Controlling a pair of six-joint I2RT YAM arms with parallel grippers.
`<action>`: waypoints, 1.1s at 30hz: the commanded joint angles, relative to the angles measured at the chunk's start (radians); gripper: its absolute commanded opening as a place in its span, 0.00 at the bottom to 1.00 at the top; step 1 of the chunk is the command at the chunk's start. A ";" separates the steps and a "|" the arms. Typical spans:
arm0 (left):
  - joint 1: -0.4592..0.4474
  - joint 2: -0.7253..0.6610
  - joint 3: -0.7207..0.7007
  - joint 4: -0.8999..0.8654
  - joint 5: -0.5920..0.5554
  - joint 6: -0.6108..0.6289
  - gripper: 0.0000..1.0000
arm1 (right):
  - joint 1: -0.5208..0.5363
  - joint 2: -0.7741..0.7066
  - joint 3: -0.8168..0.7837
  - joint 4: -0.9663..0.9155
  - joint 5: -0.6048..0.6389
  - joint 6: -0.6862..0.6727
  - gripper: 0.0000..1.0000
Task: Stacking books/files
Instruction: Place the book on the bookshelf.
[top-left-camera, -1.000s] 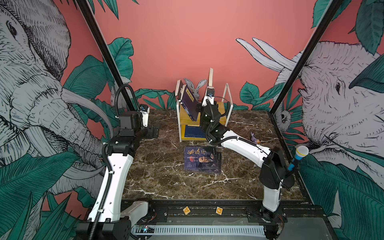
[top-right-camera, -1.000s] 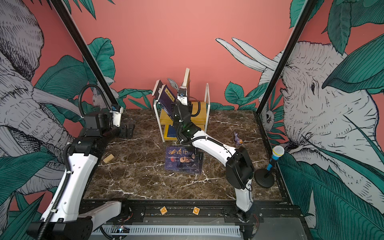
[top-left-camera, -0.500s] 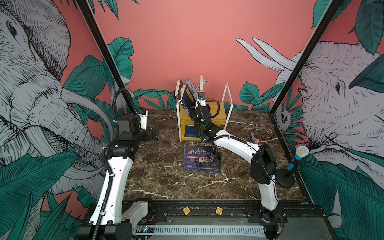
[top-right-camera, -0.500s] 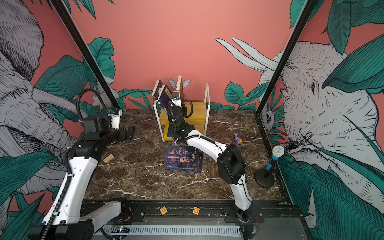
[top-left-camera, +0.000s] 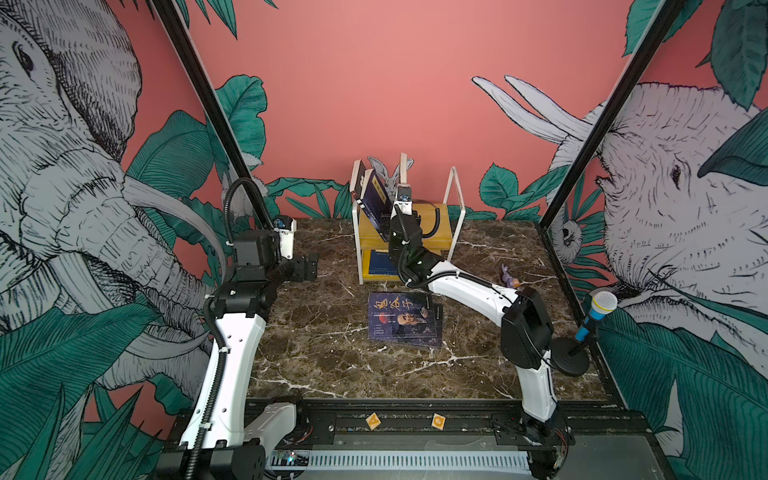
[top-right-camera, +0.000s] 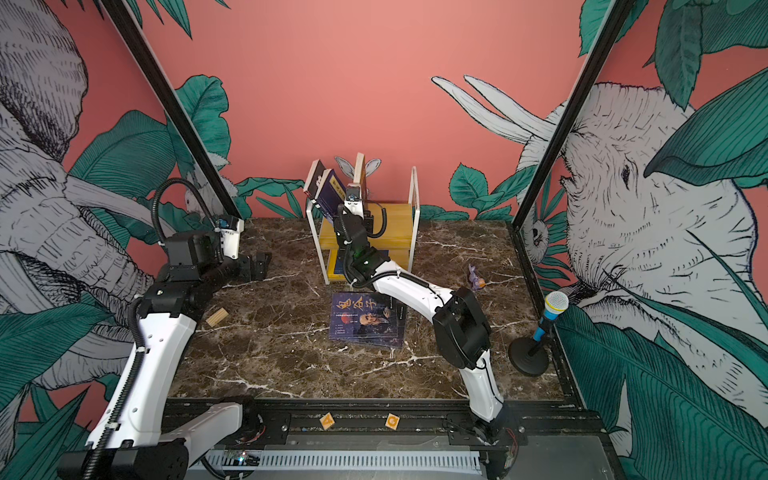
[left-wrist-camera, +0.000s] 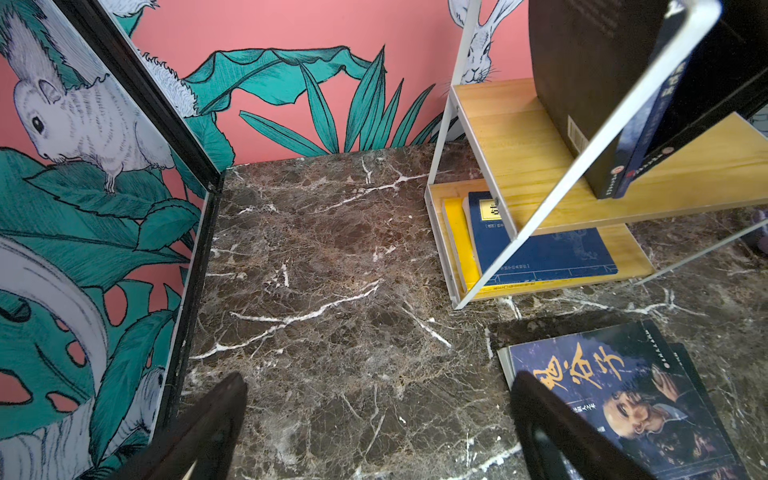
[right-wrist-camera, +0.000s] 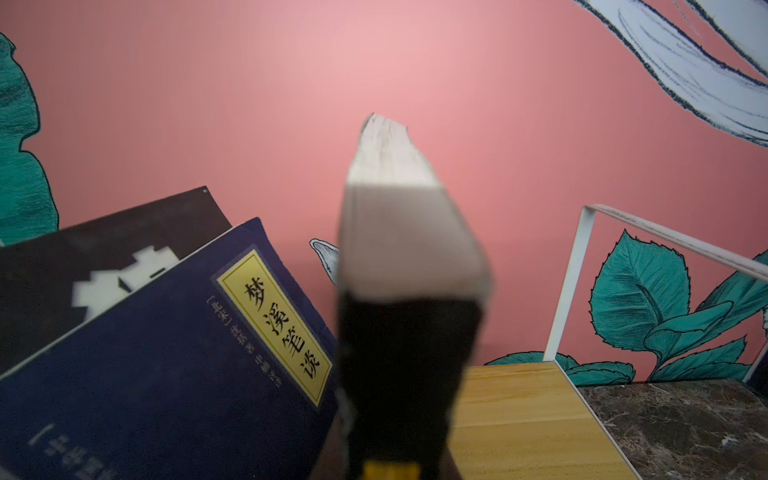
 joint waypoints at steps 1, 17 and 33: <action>0.010 -0.013 -0.018 0.020 0.022 -0.015 0.99 | 0.007 -0.022 -0.007 0.082 -0.044 0.039 0.24; 0.030 -0.013 -0.028 0.031 0.043 -0.031 1.00 | 0.008 -0.062 -0.065 0.079 -0.123 0.083 0.39; 0.048 -0.013 -0.033 0.039 0.060 -0.047 1.00 | 0.032 -0.141 -0.202 0.127 -0.216 0.110 0.45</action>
